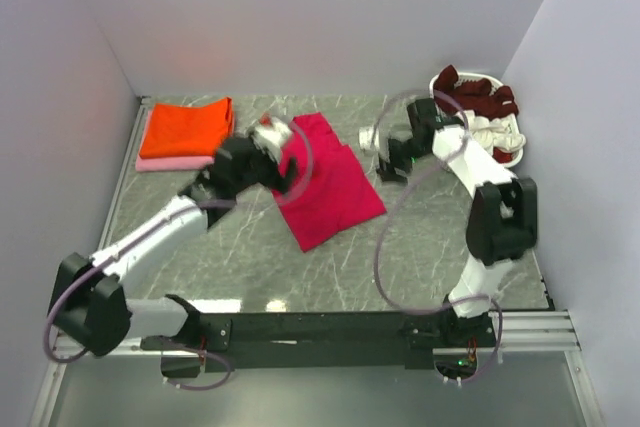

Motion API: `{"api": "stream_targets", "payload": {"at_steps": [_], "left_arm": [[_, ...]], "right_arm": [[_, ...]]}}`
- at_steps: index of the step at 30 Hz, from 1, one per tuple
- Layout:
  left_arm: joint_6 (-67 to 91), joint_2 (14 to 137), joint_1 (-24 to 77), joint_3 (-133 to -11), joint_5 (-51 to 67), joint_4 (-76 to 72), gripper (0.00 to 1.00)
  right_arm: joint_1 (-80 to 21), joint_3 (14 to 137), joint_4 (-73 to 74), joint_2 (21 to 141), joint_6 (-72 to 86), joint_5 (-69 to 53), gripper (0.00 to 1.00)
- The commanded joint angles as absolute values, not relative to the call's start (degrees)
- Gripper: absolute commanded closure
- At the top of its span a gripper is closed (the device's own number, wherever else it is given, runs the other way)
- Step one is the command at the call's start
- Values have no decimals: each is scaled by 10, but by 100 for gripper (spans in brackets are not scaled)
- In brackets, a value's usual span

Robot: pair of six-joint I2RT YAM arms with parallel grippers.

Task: Fold and stack the t-shirts
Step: Fold the tshirt

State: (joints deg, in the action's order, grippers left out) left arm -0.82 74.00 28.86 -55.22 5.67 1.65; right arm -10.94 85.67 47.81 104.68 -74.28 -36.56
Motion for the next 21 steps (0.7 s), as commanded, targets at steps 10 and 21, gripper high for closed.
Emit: {"api": "stream_targets", "payload": {"at_steps": [10,21], "left_arm": [[-171,803,554,-391,-31,-51,19],[-185,908,555,-410,-90,-73,24]], "right_arm": [[-166,578,324,935,-1055,-315,30],[-197,587,279,987,-1001,-275,36]]}}
